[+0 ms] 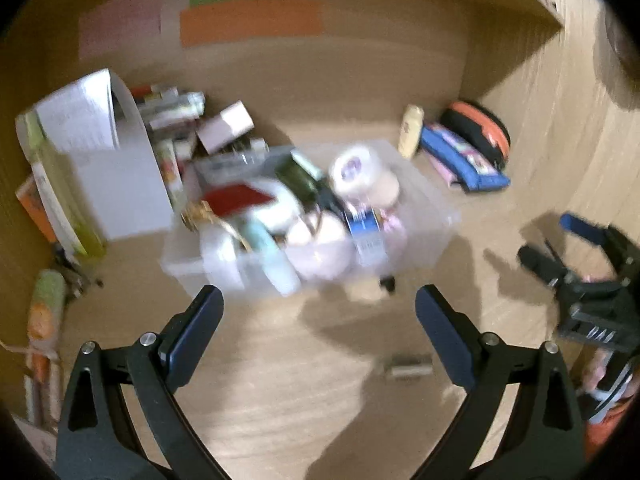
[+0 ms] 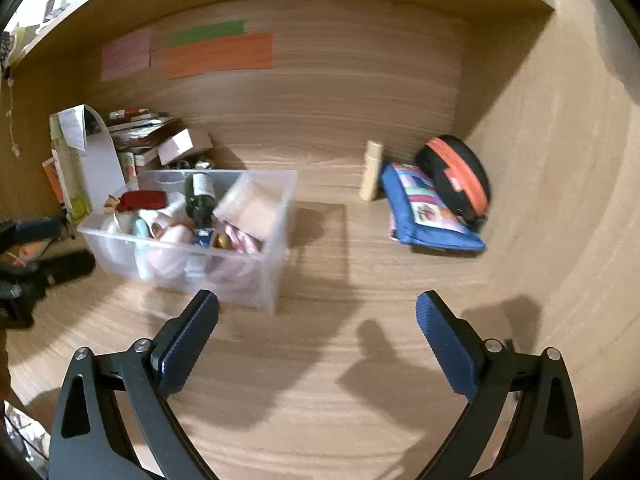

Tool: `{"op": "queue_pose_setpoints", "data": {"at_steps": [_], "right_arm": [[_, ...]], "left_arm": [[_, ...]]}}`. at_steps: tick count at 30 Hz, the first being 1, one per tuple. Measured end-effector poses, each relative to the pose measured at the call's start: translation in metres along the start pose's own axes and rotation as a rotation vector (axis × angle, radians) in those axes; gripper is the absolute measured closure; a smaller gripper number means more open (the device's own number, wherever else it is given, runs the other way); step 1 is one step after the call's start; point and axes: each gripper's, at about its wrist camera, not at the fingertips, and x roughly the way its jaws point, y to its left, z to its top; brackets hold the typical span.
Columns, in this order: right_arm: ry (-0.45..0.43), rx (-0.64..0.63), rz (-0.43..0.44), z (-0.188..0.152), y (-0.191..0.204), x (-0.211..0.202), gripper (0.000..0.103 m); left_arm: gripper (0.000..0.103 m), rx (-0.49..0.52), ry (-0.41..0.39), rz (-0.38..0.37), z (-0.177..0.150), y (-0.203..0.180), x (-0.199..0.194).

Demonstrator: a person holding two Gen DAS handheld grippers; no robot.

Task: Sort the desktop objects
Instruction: 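Grasp the small beige block with the left tool, then grasp the small black piece with the right tool while the left tool holds the block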

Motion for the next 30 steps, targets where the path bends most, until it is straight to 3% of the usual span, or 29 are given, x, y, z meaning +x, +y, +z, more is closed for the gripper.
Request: {"op": "queue_pose_setpoints", "data": {"at_steps": [6, 13, 15, 17, 22, 30], "right_arm": [[0.006, -0.018, -0.021, -0.011, -0.004, -0.008, 0.004], [0.038, -0.047, -0.009, -0.023, 0.006, 0.001, 0.004], [0.041, -0.045, -0.001, -0.026, 0.007, 0.002, 0.004], [0.045, -0.043, 0.006, -0.027, 0.007, 0.003, 0.004], [0.055, -0.044, 0.025, -0.027, 0.009, 0.008, 0.004], [0.077, -0.068, 0.093, -0.027, 0.024, 0.020, 0.004]], "left_arm": [[0.005, 0.007, 0.105, -0.041, -0.036, -0.021, 0.027], [0.007, 0.085, 0.124, -0.024, -0.054, -0.052, 0.042], [0.022, 0.113, 0.129, -0.034, -0.053, -0.058, 0.043], [0.028, 0.115, 0.147, -0.048, -0.053, -0.059, 0.046], [0.068, 0.085, 0.190, -0.071, -0.051, -0.054, 0.053], [0.070, 0.000, 0.148, -0.088, -0.052, -0.029, 0.043]]}}
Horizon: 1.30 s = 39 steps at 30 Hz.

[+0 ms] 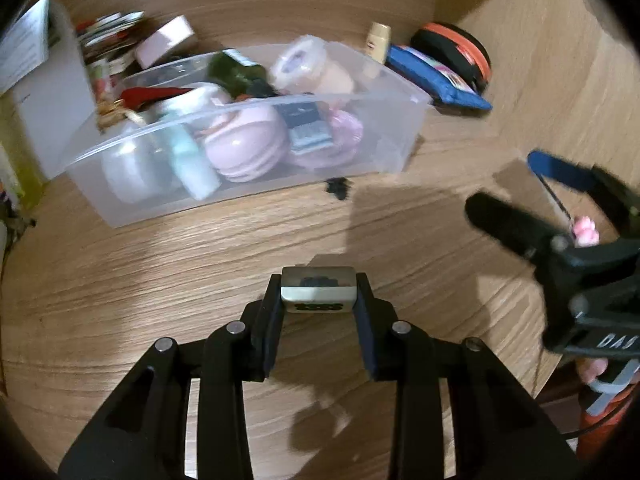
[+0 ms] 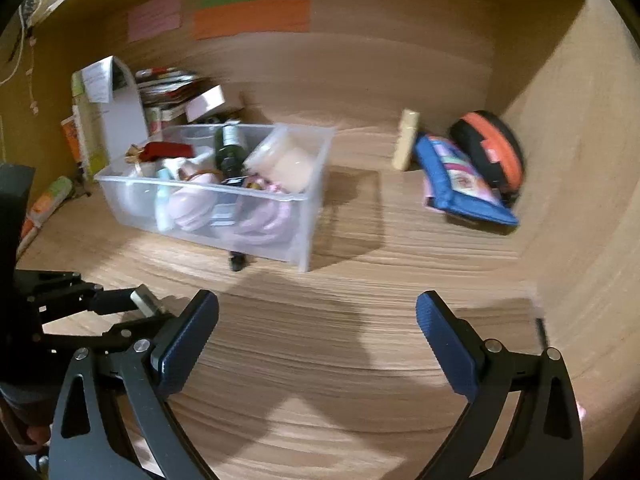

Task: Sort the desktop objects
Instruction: 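Grasp the small black piece with the right tool while the left tool holds the block, then carry the block and black piece into the clear box and open both tools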

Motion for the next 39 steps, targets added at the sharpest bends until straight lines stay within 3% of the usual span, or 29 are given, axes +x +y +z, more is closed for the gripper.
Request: {"op": "queue_pose_setpoints", "data": {"at_steps": [6, 8, 10, 11, 18, 25, 31, 39], "right_arm": [[0.075, -0.014, 0.106, 0.012, 0.022, 0.033, 0.009], [0.116, 0.001, 0.140, 0.018, 0.028, 0.048, 0.022], [0.156, 0.019, 0.180, 0.022, 0.033, 0.062, 0.044], [0.184, 0.026, 0.185, 0.024, 0.037, 0.071, 0.046], [0.208, -0.003, 0.111, 0.025, 0.058, 0.092, 0.063], [0.201, -0.025, 0.108, 0.023, 0.061, 0.097, 0.089], [0.184, -0.038, 0.140, 0.023, 0.061, 0.092, 0.090], [0.071, -0.057, 0.217, 0.030, 0.062, 0.048, 0.090]], "left_arm": [[0.070, -0.072, -0.071, 0.045, 0.004, 0.028, -0.019], [0.070, -0.088, -0.084, 0.048, 0.003, 0.035, -0.024], [0.070, -0.107, -0.099, 0.043, 0.001, 0.045, -0.030], [0.070, -0.113, -0.106, 0.044, 0.000, 0.048, -0.033], [0.070, -0.137, -0.125, 0.051, -0.005, 0.070, -0.045], [0.070, -0.164, -0.134, 0.062, 0.000, 0.085, -0.045], [0.070, -0.162, -0.157, 0.051, 0.009, 0.085, -0.050], [0.070, -0.143, -0.185, 0.043, 0.026, 0.079, -0.059]]}}
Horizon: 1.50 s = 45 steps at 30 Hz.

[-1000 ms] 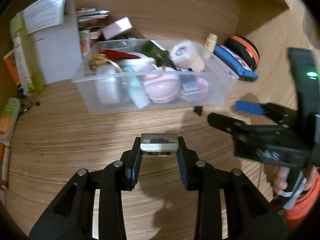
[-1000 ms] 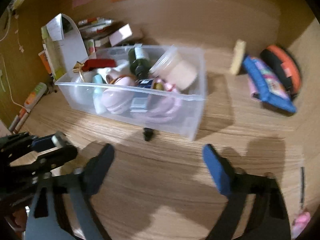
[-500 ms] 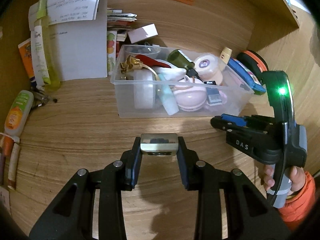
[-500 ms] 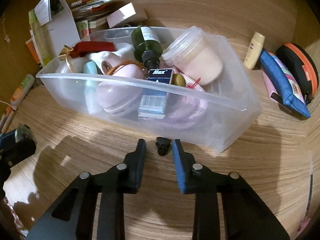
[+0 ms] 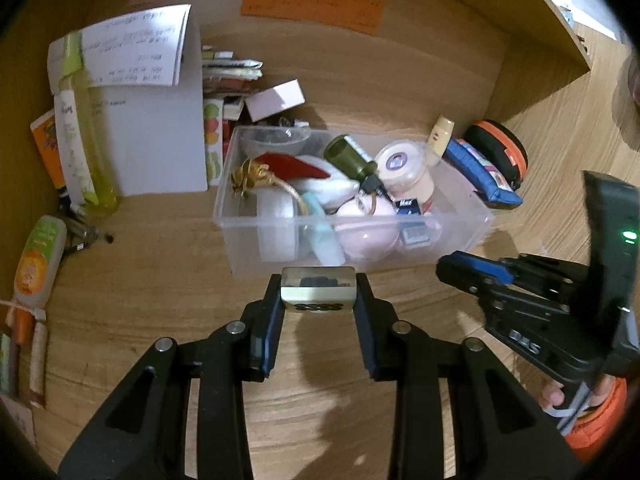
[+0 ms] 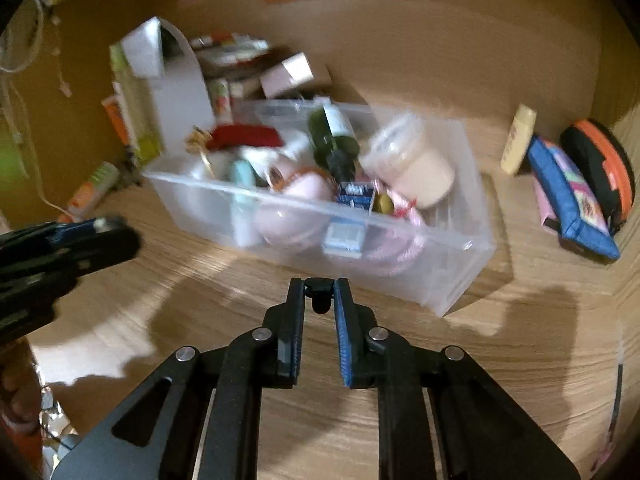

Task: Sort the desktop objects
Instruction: 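Carry the block and black piece into the clear box and open both tools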

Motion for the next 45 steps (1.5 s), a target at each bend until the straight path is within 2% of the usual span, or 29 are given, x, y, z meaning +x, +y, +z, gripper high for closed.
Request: {"op": "queue_pose_setpoints", "data": {"at_steps": [6, 12, 21, 25, 32, 36, 39, 45], "right_arm": [[-0.100, 0.003, 0.044, 0.015, -0.002, -0.034, 0.090], [-0.140, 0.040, 0.114, 0.033, -0.016, -0.040, 0.090], [-0.170, 0.083, 0.085, 0.052, -0.040, -0.028, 0.090], [-0.170, 0.119, 0.017, 0.056, -0.051, -0.018, 0.090], [-0.105, 0.131, 0.033, 0.055, -0.059, 0.012, 0.090], [-0.092, 0.126, 0.021, 0.056, -0.059, 0.021, 0.090], [-0.083, 0.105, 0.006, 0.057, -0.055, 0.026, 0.089], [-0.099, 0.073, -0.025, 0.057, -0.049, 0.026, 0.089]], "left_arm": [[0.070, -0.005, -0.025, -0.019, 0.017, -0.005, 0.004], [0.070, 0.004, -0.048, -0.025, 0.041, -0.009, 0.007], [0.070, -0.014, -0.046, -0.041, 0.066, -0.004, 0.027], [0.070, -0.011, -0.013, -0.047, 0.071, -0.005, 0.046], [0.070, 0.000, 0.042, -0.034, 0.066, -0.003, 0.075], [0.070, 0.000, 0.064, -0.036, 0.064, -0.001, 0.085], [0.070, -0.021, 0.066, -0.063, 0.065, 0.003, 0.087], [0.070, -0.021, 0.074, -0.079, 0.065, 0.004, 0.088]]}}
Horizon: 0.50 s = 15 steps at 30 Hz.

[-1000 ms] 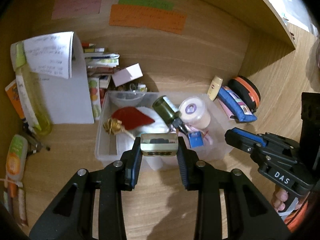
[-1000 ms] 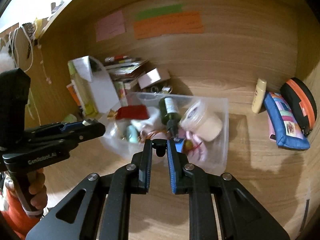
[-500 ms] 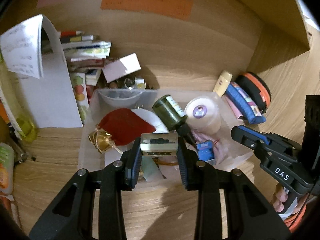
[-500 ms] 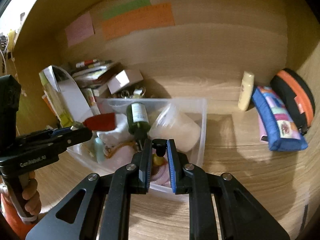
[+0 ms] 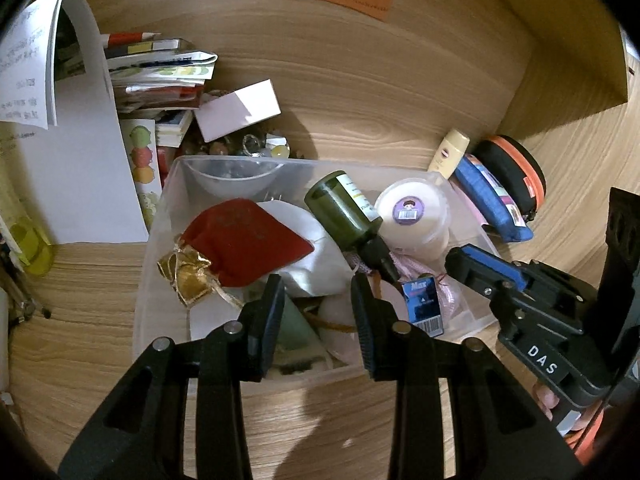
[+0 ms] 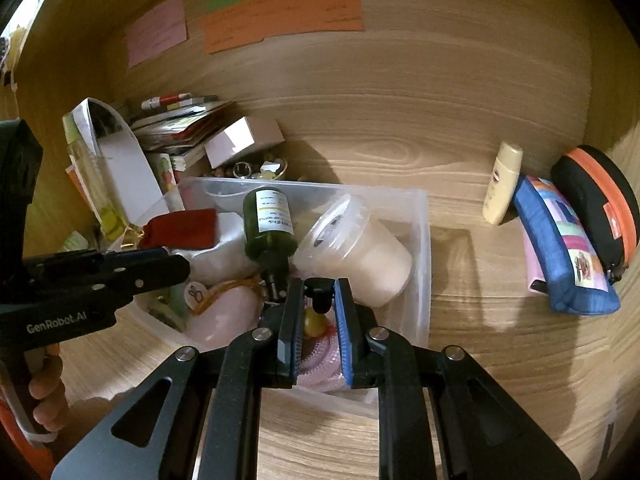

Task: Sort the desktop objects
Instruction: 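Carry the block and black piece into the clear box and open both tools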

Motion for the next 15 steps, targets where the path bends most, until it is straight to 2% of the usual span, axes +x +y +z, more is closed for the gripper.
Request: {"op": "queue_pose_setpoints", "data": {"at_steps": [8, 15], "right_arm": [[-0.002, -0.043, -0.008, -0.002, 0.010, -0.002, 0.082], [-0.034, -0.068, -0.031, -0.001, 0.017, -0.012, 0.058]], "left_arm": [[0.067, 0.008, -0.018, 0.005, 0.002, -0.004, -0.009], [0.056, 0.013, -0.055, 0.026, 0.001, -0.006, -0.028]]}}
